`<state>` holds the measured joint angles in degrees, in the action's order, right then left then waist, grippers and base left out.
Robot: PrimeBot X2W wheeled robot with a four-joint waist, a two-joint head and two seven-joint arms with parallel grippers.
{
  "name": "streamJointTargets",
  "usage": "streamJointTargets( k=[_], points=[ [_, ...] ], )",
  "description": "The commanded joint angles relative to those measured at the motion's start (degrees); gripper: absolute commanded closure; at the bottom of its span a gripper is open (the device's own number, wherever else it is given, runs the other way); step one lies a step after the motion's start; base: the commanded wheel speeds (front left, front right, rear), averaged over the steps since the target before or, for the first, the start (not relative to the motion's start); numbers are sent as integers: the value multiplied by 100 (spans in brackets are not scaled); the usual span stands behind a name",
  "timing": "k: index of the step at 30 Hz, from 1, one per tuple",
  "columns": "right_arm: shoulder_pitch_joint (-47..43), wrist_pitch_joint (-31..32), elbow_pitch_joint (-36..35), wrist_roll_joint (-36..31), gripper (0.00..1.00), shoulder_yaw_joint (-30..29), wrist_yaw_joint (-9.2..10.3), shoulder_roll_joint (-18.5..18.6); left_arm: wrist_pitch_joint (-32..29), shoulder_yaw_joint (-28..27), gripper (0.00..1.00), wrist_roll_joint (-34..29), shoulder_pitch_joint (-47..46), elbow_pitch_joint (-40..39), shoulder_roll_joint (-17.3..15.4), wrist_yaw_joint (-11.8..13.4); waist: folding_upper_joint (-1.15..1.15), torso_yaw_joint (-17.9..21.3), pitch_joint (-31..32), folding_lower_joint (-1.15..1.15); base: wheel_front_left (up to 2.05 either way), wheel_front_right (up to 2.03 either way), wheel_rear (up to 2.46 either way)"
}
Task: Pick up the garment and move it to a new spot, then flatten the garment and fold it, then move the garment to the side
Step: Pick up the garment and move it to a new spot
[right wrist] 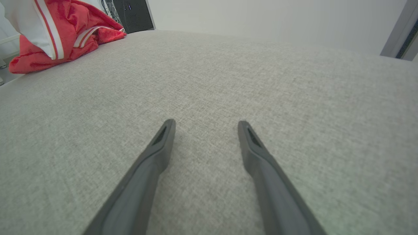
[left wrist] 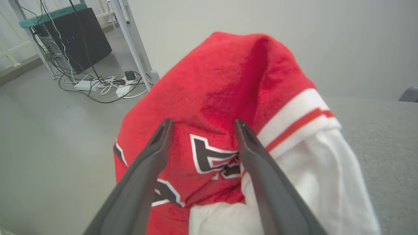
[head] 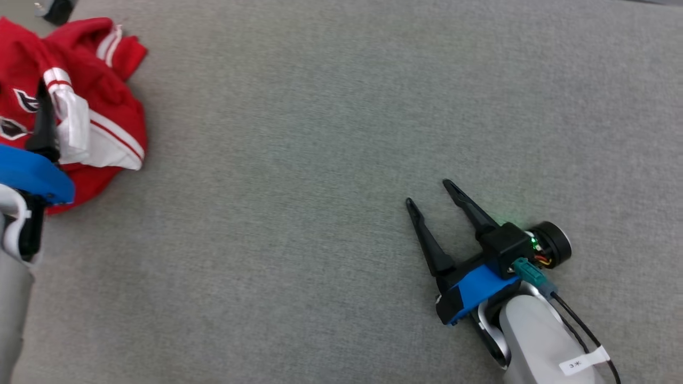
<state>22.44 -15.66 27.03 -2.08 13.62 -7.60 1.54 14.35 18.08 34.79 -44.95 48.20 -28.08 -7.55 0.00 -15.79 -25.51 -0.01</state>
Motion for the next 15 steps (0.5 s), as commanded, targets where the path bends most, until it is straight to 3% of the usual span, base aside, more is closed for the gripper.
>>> streamJointTargets(
  k=[1,7,8,9,10,15],
  points=[
    [-107,94,339,3,0,-120,22,260,-124,193,0,147,-232,233,-134,12,0,102,-96,1,0,0,0],
    [32,104,352,126,0,-32,41,324,-592,716,0,664,-539,1006,-403,12,0,466,-399,1,0,0,0],
    [31,104,339,151,0,-36,43,328,-645,783,5,740,-550,1114,-417,12,0,505,-423,1,0,0,0],
    [27,105,324,177,0,-26,43,330,-649,819,59,798,-565,1211,-429,12,0,542,-446,1,0,0,0],
    [11,105,312,180,0,-29,43,330,-615,876,100,807,-583,1281,-436,12,0,564,-455,1,0,0,0],
    [-115,116,272,225,0,-148,43,328,-179,1056,100,933,-753,1326,-489,12,0,576,-386,1,0,0,0]
  ],
)
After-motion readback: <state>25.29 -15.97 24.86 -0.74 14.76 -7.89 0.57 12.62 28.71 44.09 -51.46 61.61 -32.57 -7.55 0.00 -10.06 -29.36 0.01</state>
